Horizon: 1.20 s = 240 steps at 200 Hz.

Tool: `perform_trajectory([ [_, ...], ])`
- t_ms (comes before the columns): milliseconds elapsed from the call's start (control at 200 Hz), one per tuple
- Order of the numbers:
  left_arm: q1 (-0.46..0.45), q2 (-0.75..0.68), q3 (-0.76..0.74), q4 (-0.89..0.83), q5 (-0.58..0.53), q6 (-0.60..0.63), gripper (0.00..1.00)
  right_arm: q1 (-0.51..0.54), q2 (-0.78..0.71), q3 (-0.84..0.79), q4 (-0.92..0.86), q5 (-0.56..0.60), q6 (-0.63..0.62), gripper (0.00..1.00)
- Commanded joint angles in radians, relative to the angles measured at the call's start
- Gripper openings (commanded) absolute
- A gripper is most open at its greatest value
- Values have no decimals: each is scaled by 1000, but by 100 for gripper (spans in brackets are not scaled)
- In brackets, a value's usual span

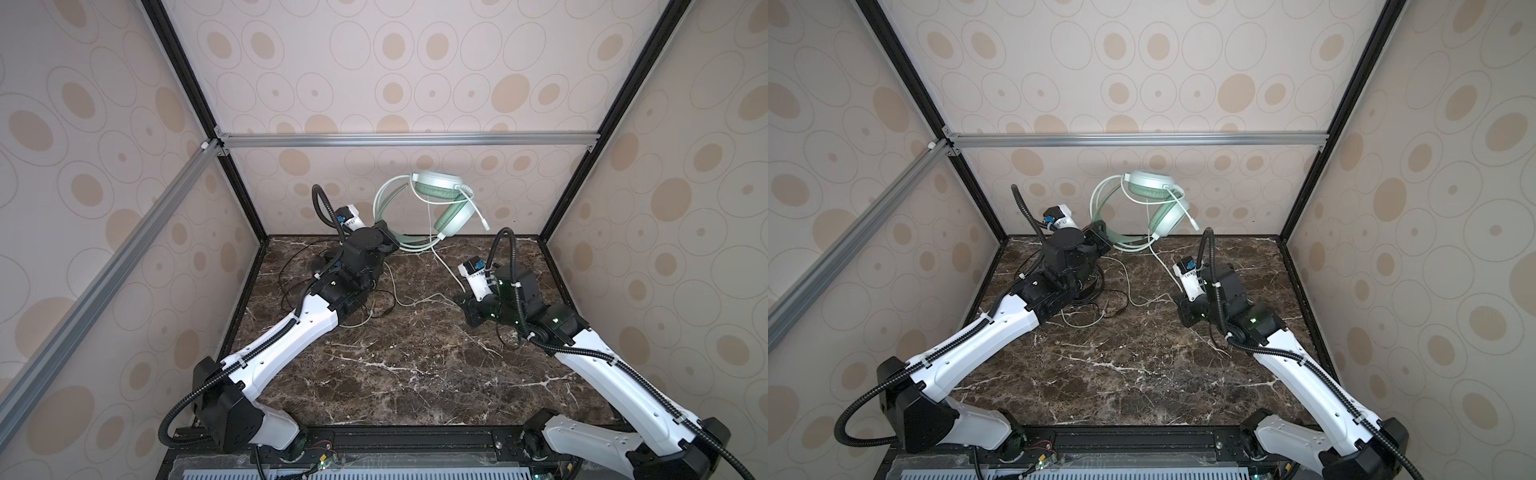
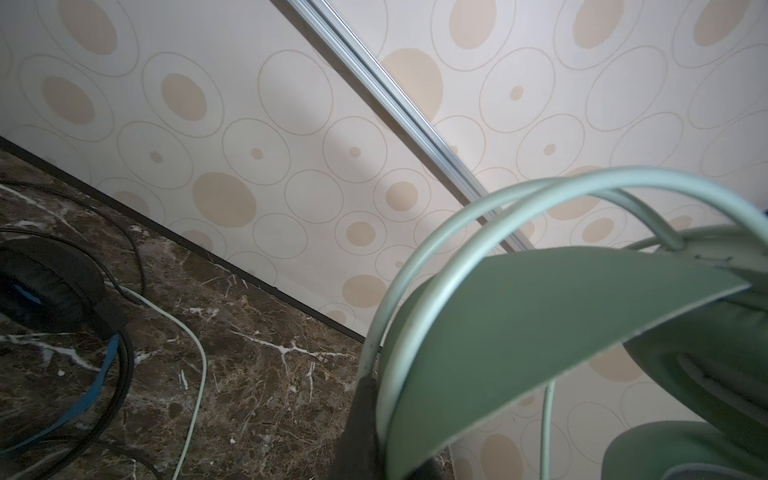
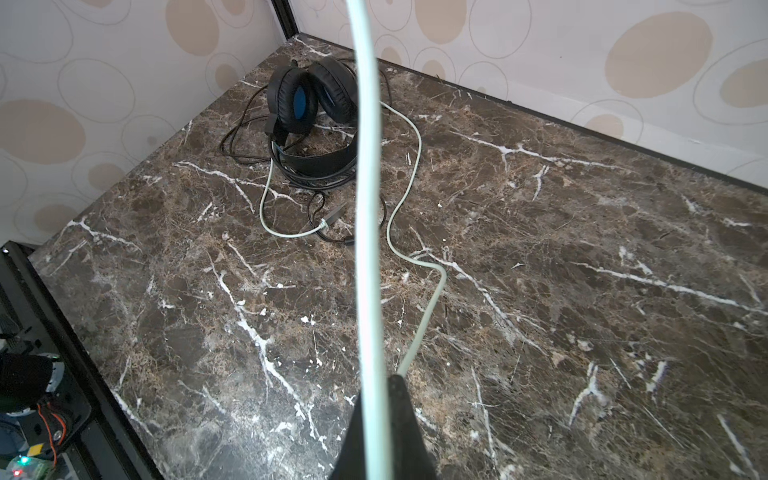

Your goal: Wrap the headphones

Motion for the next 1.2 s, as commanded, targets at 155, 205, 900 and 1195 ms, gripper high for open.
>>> perform_trajectory([
  [155,-6,12,75,17,-114,26,0,89,-24,63,-103,123,-71,2],
  [205,-7,12,69,10,-127,37,0,103,-23,74,-115,137,-77,1],
  [900,-85,-3,13,-130,-276,512,0,209,121,361,-342,286,-203,0],
  [1195,-113,-36,-18,-179,-289,791,0,219,181,444,-406,291,-293,0],
])
